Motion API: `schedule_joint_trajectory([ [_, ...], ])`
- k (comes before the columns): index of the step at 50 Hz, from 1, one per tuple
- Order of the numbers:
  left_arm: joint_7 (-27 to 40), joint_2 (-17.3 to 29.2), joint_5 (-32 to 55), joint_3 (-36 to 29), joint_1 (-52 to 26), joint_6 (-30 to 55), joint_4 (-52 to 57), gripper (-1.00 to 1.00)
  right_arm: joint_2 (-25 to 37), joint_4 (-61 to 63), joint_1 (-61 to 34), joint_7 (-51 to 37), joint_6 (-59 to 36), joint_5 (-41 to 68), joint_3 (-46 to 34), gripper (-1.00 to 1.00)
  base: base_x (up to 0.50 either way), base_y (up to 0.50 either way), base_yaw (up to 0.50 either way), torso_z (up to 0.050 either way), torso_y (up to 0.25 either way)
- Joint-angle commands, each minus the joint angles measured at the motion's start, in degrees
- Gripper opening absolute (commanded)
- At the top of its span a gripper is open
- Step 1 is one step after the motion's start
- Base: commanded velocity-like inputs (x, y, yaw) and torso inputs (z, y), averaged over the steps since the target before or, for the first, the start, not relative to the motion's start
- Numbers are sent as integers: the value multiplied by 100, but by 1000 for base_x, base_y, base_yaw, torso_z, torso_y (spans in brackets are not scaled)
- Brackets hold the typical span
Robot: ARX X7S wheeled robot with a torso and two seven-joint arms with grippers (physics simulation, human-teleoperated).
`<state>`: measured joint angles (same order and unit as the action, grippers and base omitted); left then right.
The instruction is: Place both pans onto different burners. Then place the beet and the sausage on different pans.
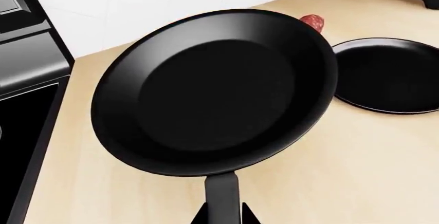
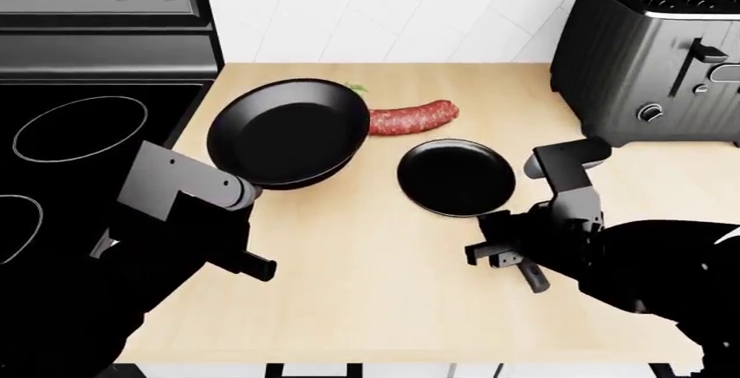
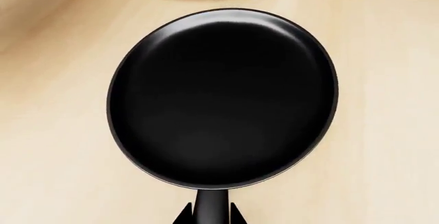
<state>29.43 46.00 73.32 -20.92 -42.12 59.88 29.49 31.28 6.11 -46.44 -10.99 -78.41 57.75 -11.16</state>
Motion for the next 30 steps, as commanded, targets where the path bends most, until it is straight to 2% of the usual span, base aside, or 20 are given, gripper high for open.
schedule_joint_trajectory([
  [1, 46, -27, -304, 152, -191, -41, 23, -100, 91, 333, -112, -162, -191, 353, 199, -100, 0, 0, 0, 0, 0],
  [13, -16, -19, -388, 115, -261, -69, -37, -100, 257, 633, -317, -597, -565, 763, 547, -100, 0, 0, 0, 2, 4],
  [30, -73, -38, -411, 87, -410, -78, -95, -100, 590, 963, -473, -1625, -1013, 2032, 1220, -100, 0, 0, 0, 1, 4],
])
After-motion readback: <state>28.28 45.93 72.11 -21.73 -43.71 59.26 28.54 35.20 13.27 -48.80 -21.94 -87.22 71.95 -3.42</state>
